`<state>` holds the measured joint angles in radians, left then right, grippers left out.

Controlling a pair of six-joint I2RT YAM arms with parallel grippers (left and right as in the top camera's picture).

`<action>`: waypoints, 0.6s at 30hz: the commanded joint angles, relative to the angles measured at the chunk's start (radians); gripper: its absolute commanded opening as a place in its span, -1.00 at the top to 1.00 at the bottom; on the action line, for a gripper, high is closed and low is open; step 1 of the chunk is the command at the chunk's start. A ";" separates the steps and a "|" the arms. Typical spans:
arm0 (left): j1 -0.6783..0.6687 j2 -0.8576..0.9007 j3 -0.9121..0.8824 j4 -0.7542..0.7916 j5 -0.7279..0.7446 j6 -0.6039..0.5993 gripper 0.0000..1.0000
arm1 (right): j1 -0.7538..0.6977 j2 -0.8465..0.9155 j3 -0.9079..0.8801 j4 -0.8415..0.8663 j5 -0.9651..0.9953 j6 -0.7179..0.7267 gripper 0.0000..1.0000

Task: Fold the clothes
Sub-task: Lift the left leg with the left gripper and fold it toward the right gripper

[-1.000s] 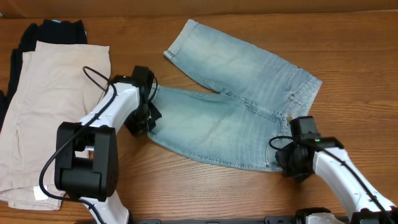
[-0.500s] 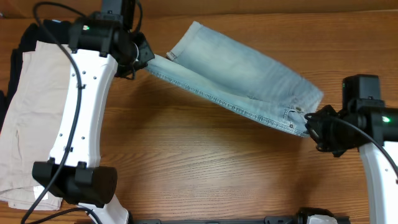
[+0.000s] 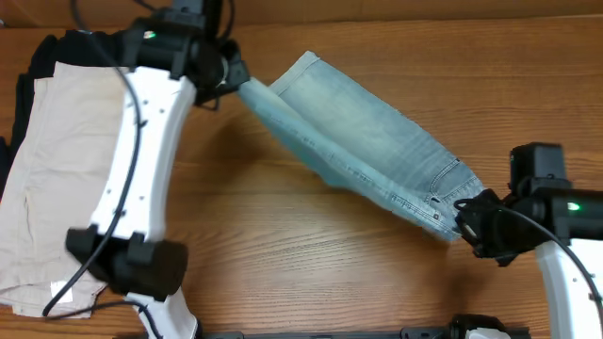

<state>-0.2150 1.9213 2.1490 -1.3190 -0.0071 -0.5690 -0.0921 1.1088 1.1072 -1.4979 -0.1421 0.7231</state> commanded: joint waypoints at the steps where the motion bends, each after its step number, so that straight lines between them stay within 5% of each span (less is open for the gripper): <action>1: -0.006 0.108 -0.002 0.121 -0.130 0.016 0.92 | -0.021 -0.004 -0.108 0.071 0.111 0.021 0.92; 11: -0.097 0.381 -0.002 0.498 -0.131 0.016 0.92 | -0.021 0.117 -0.225 0.360 0.239 0.104 0.92; 18: -0.127 0.400 -0.002 0.734 -0.130 0.015 0.75 | -0.022 0.275 -0.225 0.641 0.300 0.124 0.91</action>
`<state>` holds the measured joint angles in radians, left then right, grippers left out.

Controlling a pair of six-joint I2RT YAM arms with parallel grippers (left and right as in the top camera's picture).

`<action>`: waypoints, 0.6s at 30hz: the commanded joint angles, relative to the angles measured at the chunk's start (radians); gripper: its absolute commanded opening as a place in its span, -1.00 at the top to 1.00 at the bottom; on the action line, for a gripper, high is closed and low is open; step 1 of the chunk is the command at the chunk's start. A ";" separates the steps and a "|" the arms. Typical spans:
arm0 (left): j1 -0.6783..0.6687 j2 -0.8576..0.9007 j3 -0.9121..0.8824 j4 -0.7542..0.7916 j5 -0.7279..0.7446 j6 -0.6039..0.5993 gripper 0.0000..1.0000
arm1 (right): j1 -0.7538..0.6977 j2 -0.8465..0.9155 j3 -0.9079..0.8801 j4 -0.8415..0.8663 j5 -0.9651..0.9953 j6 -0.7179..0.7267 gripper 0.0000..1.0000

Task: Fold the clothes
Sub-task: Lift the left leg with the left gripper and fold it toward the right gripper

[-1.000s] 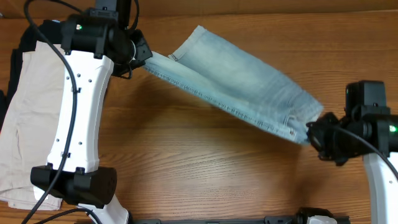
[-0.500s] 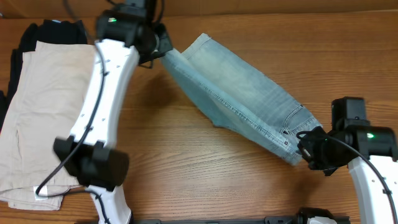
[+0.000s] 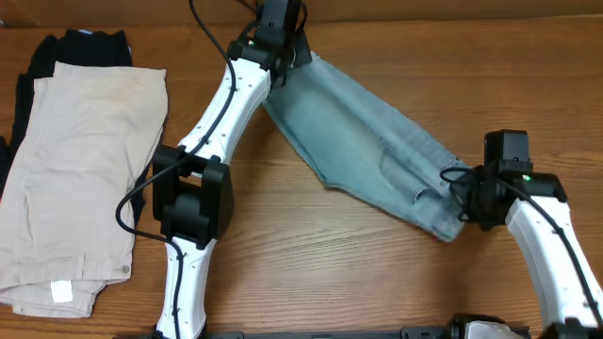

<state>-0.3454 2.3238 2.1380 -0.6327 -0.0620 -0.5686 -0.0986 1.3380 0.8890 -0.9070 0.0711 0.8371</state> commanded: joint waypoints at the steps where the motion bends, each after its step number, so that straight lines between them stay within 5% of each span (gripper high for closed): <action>1: -0.003 0.004 0.009 0.073 -0.075 0.014 0.17 | -0.015 0.076 -0.006 0.094 0.092 0.022 0.65; 2: -0.008 0.008 0.009 0.088 -0.076 0.015 -0.67 | -0.015 0.104 -0.006 0.128 0.119 0.050 0.26; 3: -0.013 0.014 0.009 0.098 -0.076 0.016 -1.00 | -0.015 0.122 -0.006 0.151 0.141 0.066 0.12; 5: -0.014 0.019 0.009 0.115 -0.076 0.023 -1.00 | -0.018 0.158 -0.006 0.217 0.156 0.085 -0.38; 6: -0.014 0.019 0.010 0.119 -0.076 0.034 -1.00 | -0.026 0.167 -0.006 0.247 0.156 0.085 -0.83; 7: -0.012 0.019 0.016 0.116 -0.075 0.054 -1.00 | -0.032 0.168 -0.006 0.260 0.152 0.085 -0.95; 12: 0.018 0.017 0.146 -0.087 -0.075 0.166 -1.00 | -0.123 0.161 0.061 0.258 0.024 -0.043 -1.00; 18: 0.070 0.018 0.205 -0.290 -0.067 0.243 -1.00 | -0.166 0.106 0.297 0.067 -0.092 -0.272 -1.00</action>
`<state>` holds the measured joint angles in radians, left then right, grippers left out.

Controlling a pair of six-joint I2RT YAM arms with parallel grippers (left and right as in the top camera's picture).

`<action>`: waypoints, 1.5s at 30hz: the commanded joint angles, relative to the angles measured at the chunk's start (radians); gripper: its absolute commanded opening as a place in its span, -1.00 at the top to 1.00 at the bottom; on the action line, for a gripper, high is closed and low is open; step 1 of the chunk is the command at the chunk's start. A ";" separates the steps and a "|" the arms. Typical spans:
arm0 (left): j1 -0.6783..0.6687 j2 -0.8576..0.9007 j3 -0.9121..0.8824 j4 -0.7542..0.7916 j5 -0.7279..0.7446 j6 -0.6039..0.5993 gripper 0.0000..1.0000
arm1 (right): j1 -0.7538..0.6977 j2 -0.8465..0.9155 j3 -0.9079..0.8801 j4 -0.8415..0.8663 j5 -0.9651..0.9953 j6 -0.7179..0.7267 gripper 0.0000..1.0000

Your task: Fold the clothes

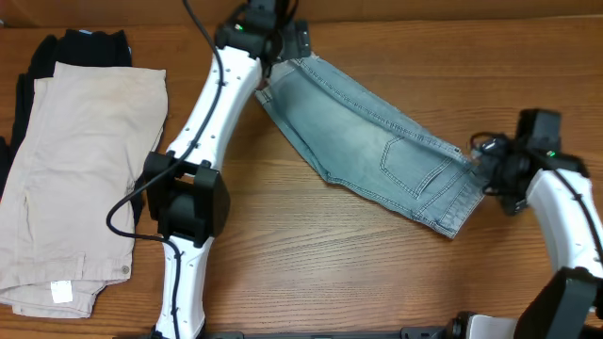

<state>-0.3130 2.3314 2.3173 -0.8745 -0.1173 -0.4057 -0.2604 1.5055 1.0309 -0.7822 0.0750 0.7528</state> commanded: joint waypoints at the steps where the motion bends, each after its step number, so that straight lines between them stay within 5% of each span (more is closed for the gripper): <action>1: 0.042 0.011 0.021 -0.060 -0.009 0.090 -1.00 | 0.004 -0.070 0.190 -0.079 -0.124 -0.237 -1.00; 4: 0.049 0.015 0.013 -0.083 0.035 0.169 -0.98 | 0.050 -0.080 0.261 -0.137 -0.190 -0.391 -1.00; 8: 0.045 0.035 0.003 -0.090 0.077 0.222 -0.83 | 0.136 -0.069 0.249 -0.200 -0.192 -0.407 -0.97; 10: 0.038 0.063 0.003 -0.086 0.094 0.248 -0.38 | 0.178 -0.054 0.219 -0.224 -0.194 -0.377 -0.80; 14: 0.023 0.156 0.003 -0.064 0.093 0.280 0.26 | 0.224 -0.022 0.158 -0.219 -0.216 -0.329 -0.79; 20: 0.011 0.235 0.003 -0.042 0.096 0.280 0.77 | 0.229 -0.018 0.146 -0.196 -0.216 -0.311 -0.79; 30: 0.013 0.296 0.002 -0.124 0.041 0.278 0.80 | 0.229 -0.018 0.146 -0.166 -0.216 -0.311 -0.80; 36: 0.031 0.321 0.000 -0.439 -0.155 0.015 0.92 | 0.229 -0.018 0.146 -0.171 -0.220 -0.311 -0.81; 45: 0.083 0.320 0.003 -0.734 -0.144 0.020 0.92 | 0.229 -0.016 0.084 -0.148 -0.239 -0.311 -0.80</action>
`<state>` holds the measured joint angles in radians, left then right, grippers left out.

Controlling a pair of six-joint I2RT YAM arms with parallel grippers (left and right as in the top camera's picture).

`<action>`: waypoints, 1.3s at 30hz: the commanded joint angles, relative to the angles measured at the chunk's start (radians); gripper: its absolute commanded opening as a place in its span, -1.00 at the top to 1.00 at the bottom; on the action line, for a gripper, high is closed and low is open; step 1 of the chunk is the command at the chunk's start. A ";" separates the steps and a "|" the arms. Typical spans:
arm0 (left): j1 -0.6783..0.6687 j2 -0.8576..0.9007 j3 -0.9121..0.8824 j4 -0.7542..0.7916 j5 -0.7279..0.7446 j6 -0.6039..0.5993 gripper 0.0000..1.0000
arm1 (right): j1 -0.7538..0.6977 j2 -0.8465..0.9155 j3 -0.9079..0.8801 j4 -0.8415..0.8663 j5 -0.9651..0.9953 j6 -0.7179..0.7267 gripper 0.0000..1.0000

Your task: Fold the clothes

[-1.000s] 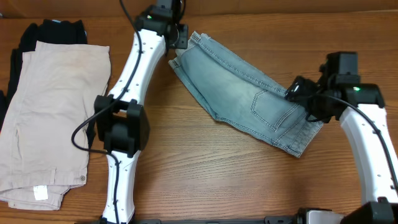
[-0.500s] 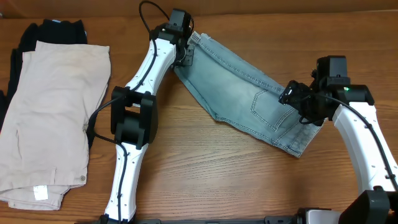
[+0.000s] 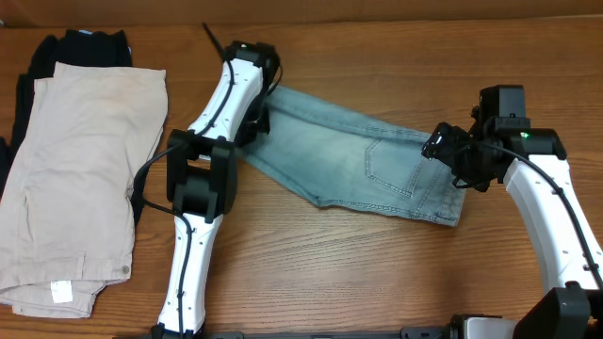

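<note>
Light blue jeans (image 3: 349,155), folded lengthwise, lie flat across the middle of the table, with the back pocket facing up. My left gripper (image 3: 256,124) is down on their left hem end and grips it. My right gripper (image 3: 443,146) is at the upper corner of the waistband on the right and holds the denim there. The arms' own bodies hide the fingertips of both grippers.
A pile of folded clothes lies at the far left: beige trousers (image 3: 85,169) on top of a black garment (image 3: 80,42). The left arm (image 3: 203,179) stretches from the front edge up across the table between that pile and the jeans.
The left gripper has come toward the front and slightly left with the hem end. The right gripper has moved left and back with the waist corner. The jeans now lie more level across the table.
At first the jeans hung stretched between both grippers, with the left arm over the beige pile. Then the left gripper was at the back edge and the jeans lay lower. After that they lay spread diagonally, and now they rest flat, turned nearly crosswise.
</note>
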<state>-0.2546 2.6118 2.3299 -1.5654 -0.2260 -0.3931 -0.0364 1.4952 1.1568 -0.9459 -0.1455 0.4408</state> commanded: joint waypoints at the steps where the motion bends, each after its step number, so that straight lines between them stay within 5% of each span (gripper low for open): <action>1: 0.025 0.037 -0.006 -0.063 -0.035 0.013 0.92 | 0.005 -0.004 -0.060 0.031 -0.030 0.001 -0.79; 6: 0.024 -0.023 0.072 -0.115 -0.005 0.049 0.92 | 0.005 0.021 -0.126 0.171 -0.018 0.001 -0.58; 11: 0.024 -0.117 0.212 -0.125 0.048 0.110 0.57 | 0.002 0.132 -0.135 0.344 0.085 0.001 0.31; 14: 0.024 -0.140 0.255 -0.112 0.051 0.110 0.61 | 0.002 0.218 -0.135 0.414 0.084 0.003 0.79; 18: 0.024 -0.138 0.249 -0.063 0.122 0.110 0.92 | 0.002 0.278 -0.135 0.495 0.085 0.009 0.82; 22: 0.012 -0.136 0.246 -0.021 0.242 0.169 0.92 | 0.002 0.282 -0.135 0.587 0.084 0.009 0.82; 39: -0.064 -0.130 -0.101 0.322 0.233 0.214 0.92 | 0.002 0.282 -0.135 0.575 0.084 0.009 0.82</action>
<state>-0.3267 2.4763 2.2631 -1.2968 0.0078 -0.2001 -0.0368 1.7767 1.0233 -0.3725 -0.0738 0.4446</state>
